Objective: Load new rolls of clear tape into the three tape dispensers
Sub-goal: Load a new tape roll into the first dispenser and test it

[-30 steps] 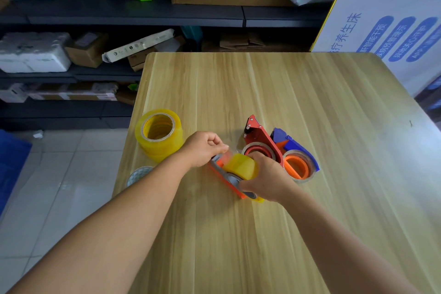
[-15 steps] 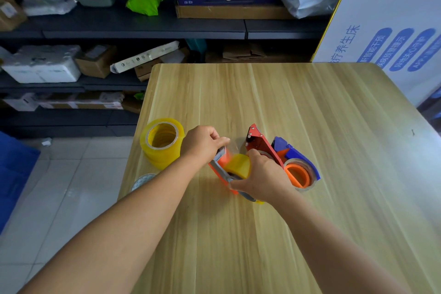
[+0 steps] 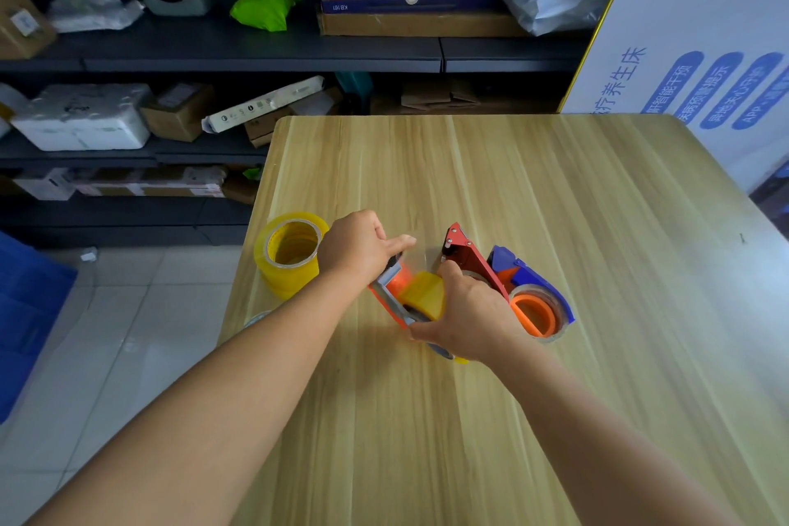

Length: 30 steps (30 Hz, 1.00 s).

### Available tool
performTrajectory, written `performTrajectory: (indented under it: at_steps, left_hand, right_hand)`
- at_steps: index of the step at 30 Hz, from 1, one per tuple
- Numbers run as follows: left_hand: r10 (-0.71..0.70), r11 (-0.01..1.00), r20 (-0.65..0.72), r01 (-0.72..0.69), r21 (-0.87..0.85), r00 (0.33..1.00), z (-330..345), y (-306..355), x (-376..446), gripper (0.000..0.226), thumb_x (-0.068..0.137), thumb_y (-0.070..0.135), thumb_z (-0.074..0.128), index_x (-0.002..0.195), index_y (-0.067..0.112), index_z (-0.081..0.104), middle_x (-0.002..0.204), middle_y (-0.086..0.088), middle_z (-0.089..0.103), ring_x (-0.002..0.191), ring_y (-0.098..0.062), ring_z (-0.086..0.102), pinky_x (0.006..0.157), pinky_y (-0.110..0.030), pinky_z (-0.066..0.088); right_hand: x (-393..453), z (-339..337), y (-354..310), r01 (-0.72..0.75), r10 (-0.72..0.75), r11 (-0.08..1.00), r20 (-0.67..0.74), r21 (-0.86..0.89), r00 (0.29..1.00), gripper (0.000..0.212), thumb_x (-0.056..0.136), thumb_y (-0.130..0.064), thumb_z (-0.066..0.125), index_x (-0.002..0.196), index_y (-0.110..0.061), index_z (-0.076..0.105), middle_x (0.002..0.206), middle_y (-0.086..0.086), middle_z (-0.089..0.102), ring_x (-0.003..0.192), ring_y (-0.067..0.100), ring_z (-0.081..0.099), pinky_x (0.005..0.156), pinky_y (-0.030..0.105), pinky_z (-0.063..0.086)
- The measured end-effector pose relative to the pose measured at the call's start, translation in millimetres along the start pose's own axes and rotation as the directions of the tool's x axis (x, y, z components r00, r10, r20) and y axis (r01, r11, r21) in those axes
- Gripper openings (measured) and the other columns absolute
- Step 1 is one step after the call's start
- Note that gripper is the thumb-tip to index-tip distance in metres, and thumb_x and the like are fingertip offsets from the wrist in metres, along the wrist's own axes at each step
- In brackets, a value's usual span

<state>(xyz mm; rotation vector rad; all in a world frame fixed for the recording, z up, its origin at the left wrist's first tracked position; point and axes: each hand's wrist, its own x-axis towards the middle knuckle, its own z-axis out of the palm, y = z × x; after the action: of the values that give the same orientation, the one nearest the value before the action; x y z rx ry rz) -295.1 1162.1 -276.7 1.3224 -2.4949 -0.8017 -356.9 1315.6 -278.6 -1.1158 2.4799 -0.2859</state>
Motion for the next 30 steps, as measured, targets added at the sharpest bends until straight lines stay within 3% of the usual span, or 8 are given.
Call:
performTrajectory:
  at_steps: [5,11,14,17,22,24,27,30]
  left_hand:
    - [-0.016,0.985,0.015,0.018,-0.171,1.0,-3,-7,4,0.035,0.071,0.048,0.076,0.062,0.023,0.052,0.067,0.009,0.059,0.064,-0.01,0.056,0.051,-0.027,0.041]
    - [-0.027,0.911,0.026,0.035,-0.411,0.999,-2,-13,0,0.023,0.077,0.024,0.075,0.063,0.022,0.058,0.071,-0.001,0.067,0.075,-0.024,0.066,0.068,-0.038,0.055]
    - [-0.008,0.909,0.001,0.007,-0.416,1.0,-2,-12,-2,0.023,0.08,0.022,0.071,0.064,0.023,0.055,0.072,0.0,0.065,0.077,-0.025,0.066,0.069,-0.038,0.052]
    - [0.03,0.929,-0.023,-0.037,-0.368,0.999,-3,-9,-5,0.026,0.084,0.023,0.066,0.064,0.025,0.05,0.068,0.003,0.062,0.07,-0.019,0.061,0.058,-0.029,0.045]
    - [0.052,0.947,-0.034,-0.06,-0.314,0.998,-9,0,-8,0.02,0.094,0.028,0.052,0.079,0.015,0.048,0.068,0.009,0.062,0.069,-0.016,0.058,0.053,-0.022,0.04]
    - [0.063,0.95,-0.031,-0.069,-0.305,0.998,-12,6,-7,0.02,0.095,0.028,0.049,0.082,0.013,0.046,0.07,0.006,0.062,0.073,-0.02,0.059,0.055,-0.027,0.041]
    - [0.076,0.934,0.003,-0.07,-0.35,0.997,-17,15,-7,0.021,0.096,0.028,0.048,0.084,0.011,0.044,0.083,-0.009,0.069,0.081,-0.028,0.065,0.072,-0.042,0.052]
    - [0.143,0.923,0.027,-0.124,-0.363,0.989,-24,27,-10,0.019,0.095,0.027,0.05,0.083,0.013,0.046,0.074,-0.003,0.07,0.079,-0.025,0.067,0.075,-0.044,0.054]
  right_hand:
    - [3,-2,3,-0.025,0.025,0.999,0.013,0.023,1.0,0.062,0.067,-0.056,0.072,0.107,-0.021,0.039,0.072,-0.004,0.055,0.06,0.009,0.056,0.045,0.024,0.042]
    - [6,1,4,-0.092,0.091,0.987,0.02,0.132,0.996,0.065,0.066,-0.055,0.074,0.111,-0.023,0.039,0.076,-0.006,0.055,0.063,0.008,0.055,0.048,0.024,0.046]
    - [9,3,0,-0.088,0.088,0.992,0.002,0.096,0.996,0.069,0.067,-0.053,0.074,0.117,-0.021,0.039,0.077,-0.007,0.051,0.063,0.007,0.053,0.05,0.024,0.046]
    - [12,7,-7,-0.063,0.063,0.998,-0.024,0.032,0.998,0.068,0.07,-0.049,0.073,0.12,-0.02,0.038,0.075,-0.005,0.049,0.06,0.01,0.052,0.049,0.025,0.044]
    - [13,18,-11,-0.067,0.069,0.997,-0.059,0.034,0.996,0.068,0.073,-0.046,0.072,0.124,-0.02,0.034,0.089,0.002,0.056,0.07,0.017,0.058,0.054,0.029,0.048]
    - [12,20,-10,-0.079,0.083,0.996,-0.067,0.05,0.994,0.068,0.073,-0.046,0.071,0.124,-0.02,0.033,0.092,0.001,0.055,0.072,0.018,0.058,0.056,0.03,0.05]
    - [12,21,-8,-0.105,0.113,0.992,-0.102,0.074,0.988,0.07,0.071,-0.049,0.071,0.123,-0.021,0.033,0.092,-0.001,0.052,0.073,0.018,0.056,0.055,0.029,0.046]
    - [14,20,-8,-0.151,0.16,0.985,-0.126,0.079,0.979,0.068,0.07,-0.054,0.07,0.117,-0.017,0.037,0.094,-0.001,0.053,0.075,0.018,0.053,0.057,0.029,0.04]
